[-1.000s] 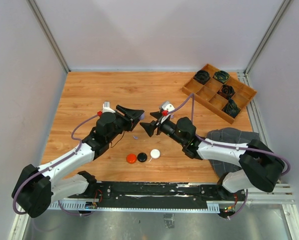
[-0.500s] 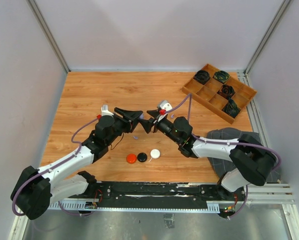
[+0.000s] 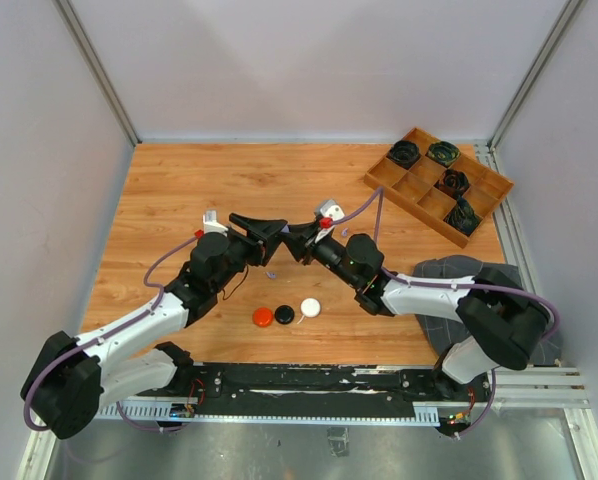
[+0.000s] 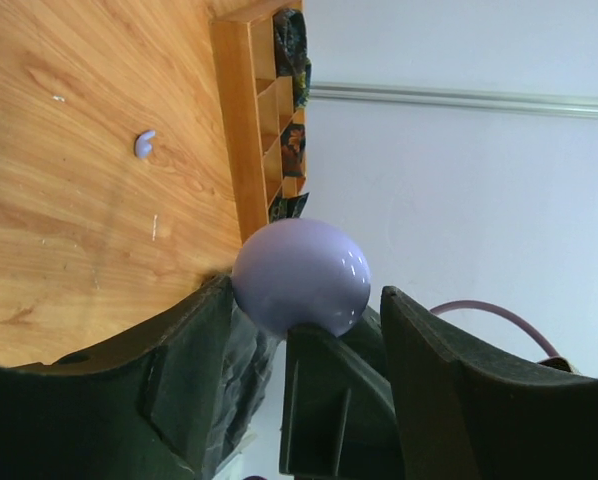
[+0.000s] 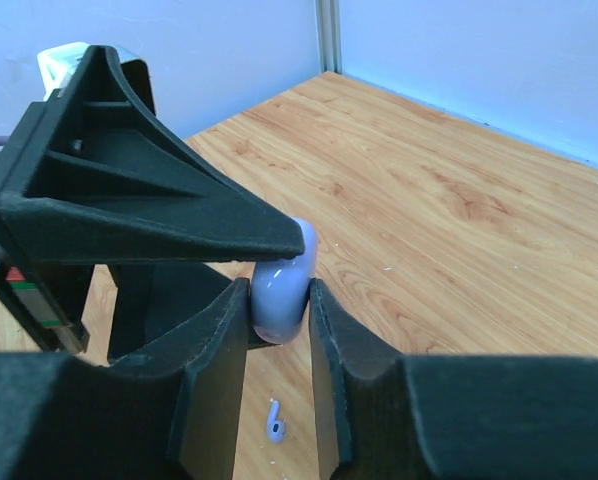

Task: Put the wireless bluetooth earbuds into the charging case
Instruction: Pick up the charging case at the center of the board.

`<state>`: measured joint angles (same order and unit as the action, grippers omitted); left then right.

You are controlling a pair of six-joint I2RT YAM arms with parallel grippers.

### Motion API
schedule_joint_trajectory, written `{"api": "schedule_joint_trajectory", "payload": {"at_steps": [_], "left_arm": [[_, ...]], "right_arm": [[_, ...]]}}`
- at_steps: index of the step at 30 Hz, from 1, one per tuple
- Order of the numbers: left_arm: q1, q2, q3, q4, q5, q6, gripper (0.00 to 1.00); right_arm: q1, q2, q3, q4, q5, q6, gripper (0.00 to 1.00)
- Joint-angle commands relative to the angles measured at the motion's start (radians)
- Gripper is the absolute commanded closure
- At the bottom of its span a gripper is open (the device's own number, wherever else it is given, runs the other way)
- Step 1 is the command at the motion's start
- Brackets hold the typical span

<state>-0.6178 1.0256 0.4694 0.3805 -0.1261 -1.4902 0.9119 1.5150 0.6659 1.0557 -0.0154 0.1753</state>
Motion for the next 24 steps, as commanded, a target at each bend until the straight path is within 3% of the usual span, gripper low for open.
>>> {"api": "schedule_joint_trajectory", "payload": {"at_steps": [1, 10, 16, 24], "left_arm": [[-0.010, -0.029, -0.013, 0.042, -0.013, 0.020, 0.31], [-0.010, -0.127, -0.058, 0.069, -0.065, 0.247, 0.14], [-0.008, -0.258, -0.097, 0.135, -0.038, 0.580, 0.08], [-0.009, -0.315, -0.095, 0.209, 0.157, 1.073, 0.08]], "right_arm": [[0.006, -0.027, 0.006, 0.024, 0.031, -0.001, 0.75], [-0.022, -0.131, -0.003, -0.136, -0.067, -0.006, 0.94], [-0.053, -0.234, 0.048, -0.376, -0.187, -0.033, 0.99], [-0.145, -0.308, 0.201, -0.789, -0.301, -0.014, 0.99]]}}
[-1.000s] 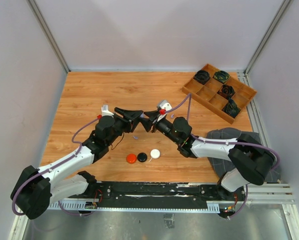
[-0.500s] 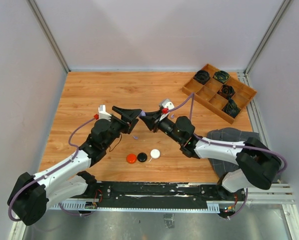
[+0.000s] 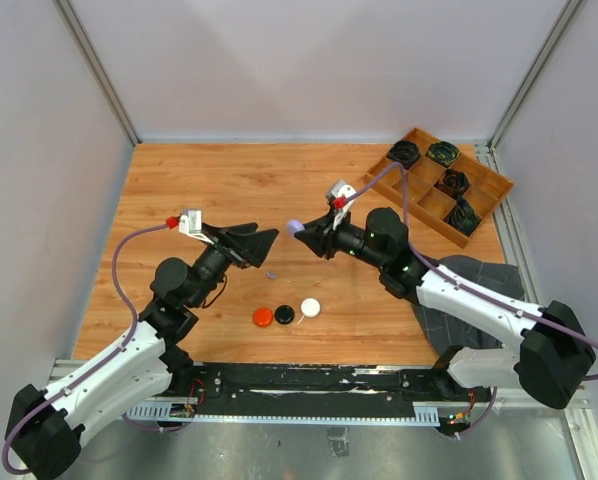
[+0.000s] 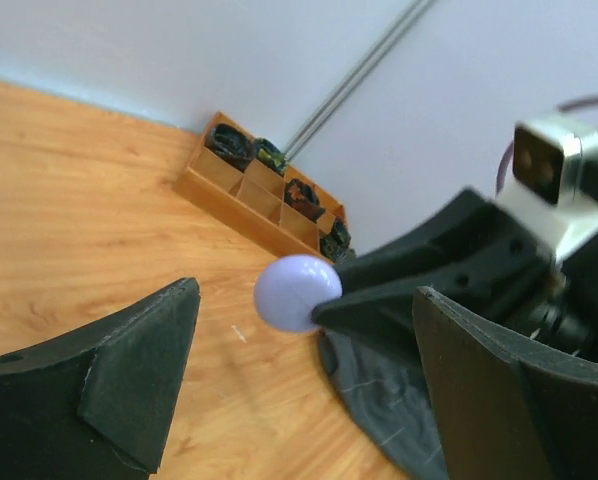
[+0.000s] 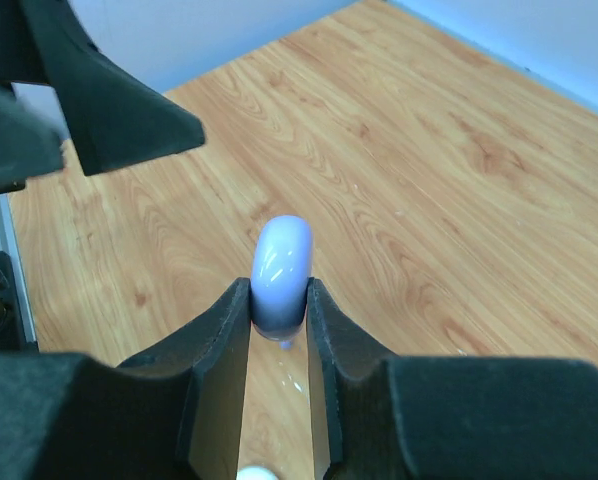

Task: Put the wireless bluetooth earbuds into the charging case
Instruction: Pick up the charging case at the center of the board.

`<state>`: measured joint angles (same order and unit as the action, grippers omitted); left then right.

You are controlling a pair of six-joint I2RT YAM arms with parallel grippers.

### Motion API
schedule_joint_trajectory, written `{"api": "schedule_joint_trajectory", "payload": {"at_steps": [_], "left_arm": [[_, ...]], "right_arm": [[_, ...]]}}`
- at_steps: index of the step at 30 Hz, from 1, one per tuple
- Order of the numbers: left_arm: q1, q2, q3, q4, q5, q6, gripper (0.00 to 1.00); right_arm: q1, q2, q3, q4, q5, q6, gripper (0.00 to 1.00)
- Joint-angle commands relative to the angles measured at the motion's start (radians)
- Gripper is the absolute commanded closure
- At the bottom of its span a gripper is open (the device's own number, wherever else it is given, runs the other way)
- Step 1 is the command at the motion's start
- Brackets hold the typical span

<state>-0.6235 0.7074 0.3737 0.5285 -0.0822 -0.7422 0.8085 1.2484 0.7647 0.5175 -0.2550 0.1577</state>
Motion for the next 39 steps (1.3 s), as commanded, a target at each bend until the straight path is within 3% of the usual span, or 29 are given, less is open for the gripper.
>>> {"api": "schedule_joint_trajectory", "payload": {"at_steps": [1, 5, 10, 15, 22, 35, 39], "left_arm": [[-0.003, 0.010, 0.002, 0.067, 0.144, 0.383, 0.08], [-0.003, 0.022, -0.004, 0.085, 0.218, 0.524, 0.08], [-0.002, 0.005, -0.005, 0.077, 0.314, 0.654, 0.09], [0.005, 0.056, 0.001, 0.080, 0.426, 0.701, 0.17], [0.091, 0.140, -0.027, 0.266, 0.706, 0.580, 0.23], [0.103, 0.230, -0.025, 0.393, 0.920, 0.492, 0.39], [0.104, 0.247, -0.026, 0.409, 0.935, 0.481, 0.52]], "right_arm": [[-0.043, -0.048, 0.127, -0.307, -0.054, 0.003, 0.99], [-0.045, -0.051, 0.218, -0.477, -0.093, -0.023, 0.99], [-0.049, -0.061, 0.268, -0.568, -0.177, -0.069, 0.99], [-0.060, -0.071, 0.300, -0.603, -0.267, -0.098, 0.99], [-0.061, -0.089, 0.291, -0.613, -0.389, -0.175, 0.99], [-0.061, -0.071, 0.283, -0.561, -0.568, -0.222, 0.99], [-0.060, -0.065, 0.278, -0.552, -0.579, -0.225, 0.99]]}}
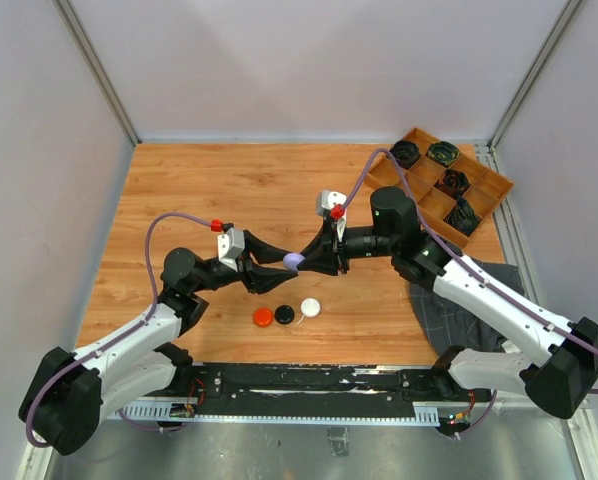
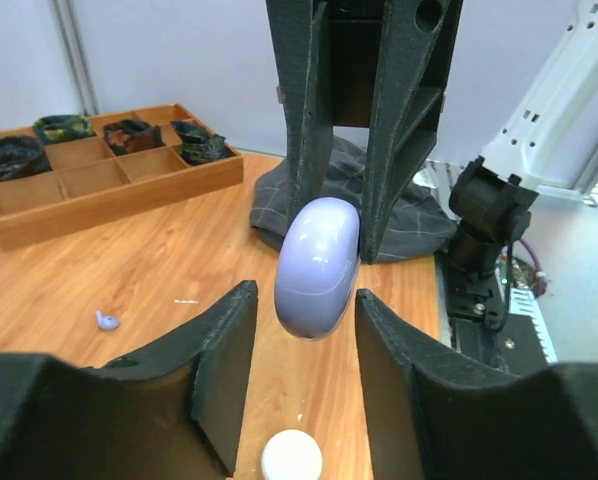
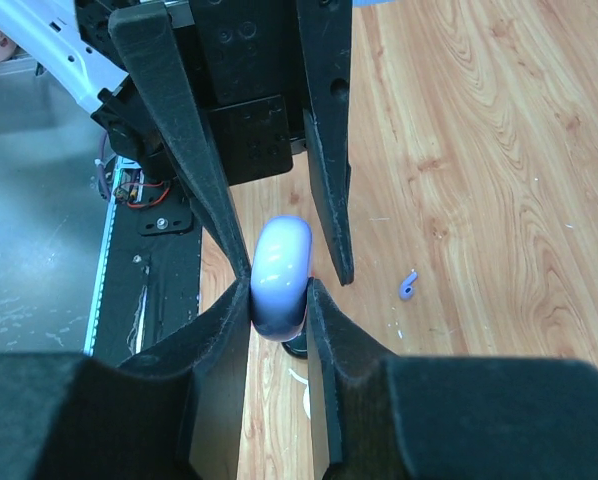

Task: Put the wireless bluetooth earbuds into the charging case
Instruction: Pick up the charging case at the center of the board.

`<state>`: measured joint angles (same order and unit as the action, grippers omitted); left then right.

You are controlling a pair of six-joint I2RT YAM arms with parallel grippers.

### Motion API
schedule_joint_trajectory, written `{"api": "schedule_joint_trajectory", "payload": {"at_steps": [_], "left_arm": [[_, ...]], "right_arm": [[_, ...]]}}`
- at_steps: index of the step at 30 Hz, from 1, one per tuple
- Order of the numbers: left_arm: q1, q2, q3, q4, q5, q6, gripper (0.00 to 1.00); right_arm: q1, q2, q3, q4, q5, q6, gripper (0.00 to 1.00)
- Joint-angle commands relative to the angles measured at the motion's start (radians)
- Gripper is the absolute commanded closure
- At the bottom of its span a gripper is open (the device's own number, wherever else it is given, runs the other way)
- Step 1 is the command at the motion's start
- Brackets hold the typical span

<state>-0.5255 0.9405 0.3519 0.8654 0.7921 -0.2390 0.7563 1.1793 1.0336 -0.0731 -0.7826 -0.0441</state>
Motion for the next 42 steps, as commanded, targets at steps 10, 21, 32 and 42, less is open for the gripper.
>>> {"api": "schedule_joint_trajectory", "payload": {"at_steps": [10, 21, 32, 42], "left_arm": [[0.006, 0.027, 0.012, 0.029, 0.044, -0.019, 0.77], [0.002, -0.018, -0.006, -0.036, -0.108, 0.028, 0.92], [-0.194, -0.079, -0.004, -0.180, -0.686, 0.264, 0.99], [-0.371, 0.018, 0.033, -0.182, -1.093, 0.518, 1.00]], "right_arm": [[-0.009, 0.013, 0.008, 0.043, -0.041, -0.021, 0.92], [-0.009, -0.016, 0.019, 0.001, 0.091, 0.070, 0.49], [-0.008, -0.069, 0.022, -0.105, 0.360, 0.377, 0.32], [-0.008, -0.053, 0.023, -0.103, 0.509, 0.579, 0.25]]}}
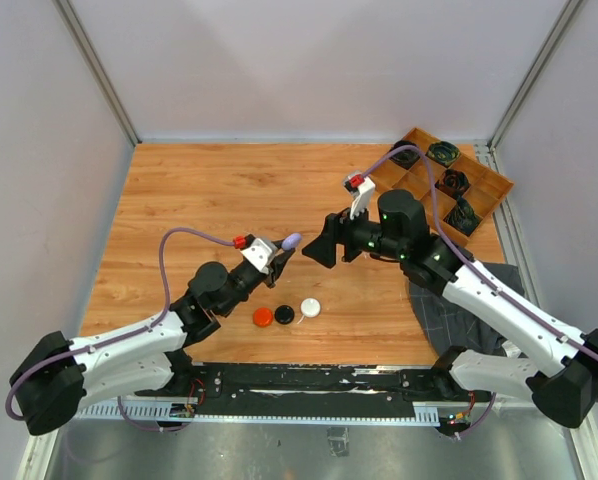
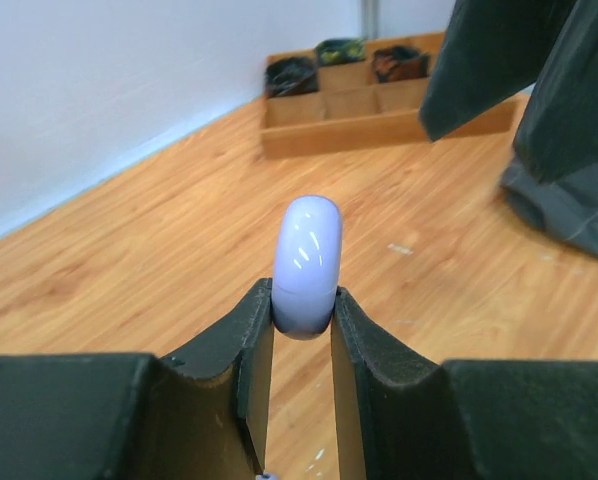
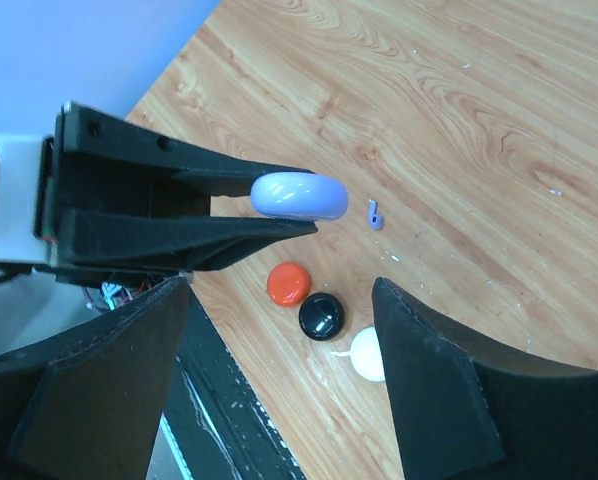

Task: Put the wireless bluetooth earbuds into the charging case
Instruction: Pick up the charging case at the center of the board.

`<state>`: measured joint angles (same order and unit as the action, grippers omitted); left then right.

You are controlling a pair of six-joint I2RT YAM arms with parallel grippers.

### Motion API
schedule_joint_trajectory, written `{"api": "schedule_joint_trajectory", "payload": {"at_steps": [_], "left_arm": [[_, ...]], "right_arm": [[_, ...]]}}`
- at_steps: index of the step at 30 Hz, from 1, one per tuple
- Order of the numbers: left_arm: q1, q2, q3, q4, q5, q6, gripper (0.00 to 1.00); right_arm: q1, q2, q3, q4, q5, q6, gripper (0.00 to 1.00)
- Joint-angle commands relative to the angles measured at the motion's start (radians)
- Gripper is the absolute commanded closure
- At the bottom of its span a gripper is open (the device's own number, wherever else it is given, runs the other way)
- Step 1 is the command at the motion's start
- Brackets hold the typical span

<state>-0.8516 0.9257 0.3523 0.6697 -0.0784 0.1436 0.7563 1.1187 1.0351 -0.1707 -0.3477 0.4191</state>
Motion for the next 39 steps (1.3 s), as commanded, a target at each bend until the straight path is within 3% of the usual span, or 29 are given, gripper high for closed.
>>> {"api": "schedule_joint_trajectory", "payload": {"at_steps": [1, 23, 39], "left_arm": [[-0.053, 0.044, 0.038, 0.016, -0.241, 0.154, 1.00], [-0.092, 0.181, -0.031, 0.265, -0.228, 0.490, 1.00], [-0.162, 0.314, -0.070, 0.493, -0.335, 0.722, 1.00]], "right_arm": [[-0.008, 0.016, 0.023, 0.000, 0.083, 0.131, 0.25], [-0.002, 0.187, 0.034, 0.170, 0.127, 0.496, 0.28], [-0.002, 0.254, 0.022, 0.173, 0.172, 0.584, 0.46]]}}
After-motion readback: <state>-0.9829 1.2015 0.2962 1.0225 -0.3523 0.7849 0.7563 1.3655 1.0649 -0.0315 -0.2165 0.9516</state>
